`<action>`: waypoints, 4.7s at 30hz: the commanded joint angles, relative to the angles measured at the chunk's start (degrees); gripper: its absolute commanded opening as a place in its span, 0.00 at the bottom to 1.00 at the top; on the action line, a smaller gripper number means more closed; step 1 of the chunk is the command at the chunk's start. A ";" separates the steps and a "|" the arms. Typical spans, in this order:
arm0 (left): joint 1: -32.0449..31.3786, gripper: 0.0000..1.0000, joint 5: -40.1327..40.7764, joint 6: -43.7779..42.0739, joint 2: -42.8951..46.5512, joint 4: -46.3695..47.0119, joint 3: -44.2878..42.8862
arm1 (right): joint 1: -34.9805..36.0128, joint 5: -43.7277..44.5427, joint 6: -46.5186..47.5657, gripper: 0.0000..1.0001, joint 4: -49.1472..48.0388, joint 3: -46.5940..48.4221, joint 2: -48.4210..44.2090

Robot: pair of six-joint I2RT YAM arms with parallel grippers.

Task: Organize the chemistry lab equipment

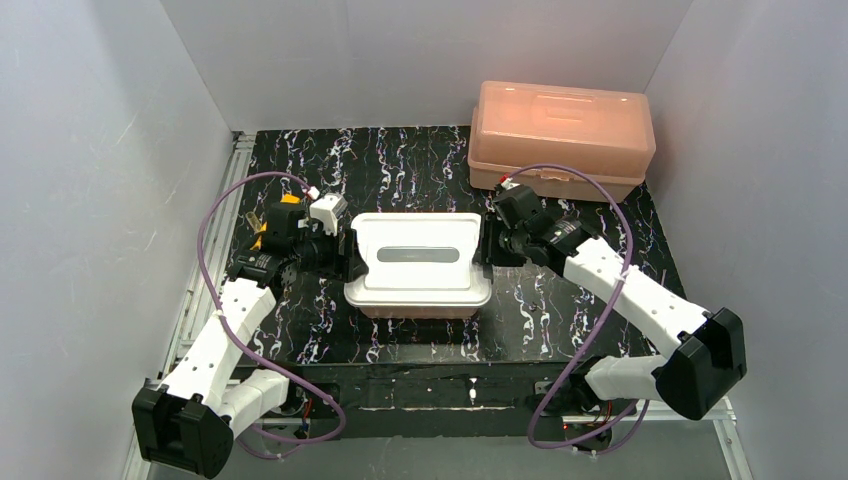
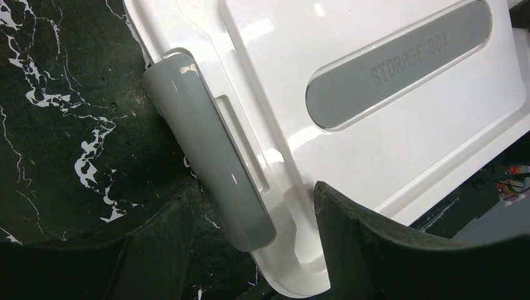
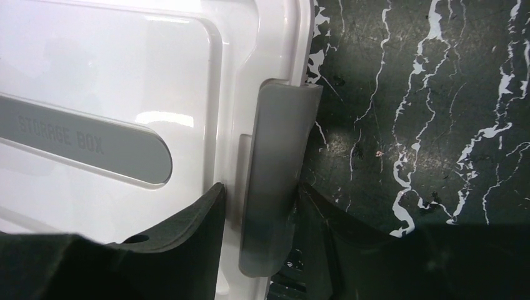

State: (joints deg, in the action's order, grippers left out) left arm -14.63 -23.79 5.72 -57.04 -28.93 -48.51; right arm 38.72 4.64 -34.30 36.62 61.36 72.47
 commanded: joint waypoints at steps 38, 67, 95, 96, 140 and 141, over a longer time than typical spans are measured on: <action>5.14 0.98 11.06 -6.71 1.85 -3.24 -6.12 | -9.81 13.50 4.52 0.98 -2.32 2.19 -10.50; 14.50 0.98 4.26 -3.55 12.82 28.26 20.47 | -20.09 29.36 15.76 0.98 -36.00 -31.54 -23.19; 14.55 0.98 7.45 -4.73 -13.93 59.37 27.65 | -32.51 34.59 21.74 0.98 -76.00 -44.07 -7.52; 14.55 0.98 8.45 -4.38 -14.07 59.72 27.56 | -33.35 34.56 20.79 0.98 -76.12 -43.90 -6.79; 17.63 0.98 11.41 -7.05 -28.00 87.47 31.87 | -37.84 13.49 27.54 0.98 -93.84 -47.30 3.16; 17.69 0.98 11.38 -7.04 -27.94 87.21 31.82 | -37.84 13.45 27.53 0.98 -93.86 -47.27 3.12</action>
State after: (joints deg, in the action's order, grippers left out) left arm 2.83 -12.47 -0.62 -85.71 58.26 -15.38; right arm 1.08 18.00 -7.27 -53.08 13.76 76.12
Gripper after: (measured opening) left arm 0.981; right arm 0.983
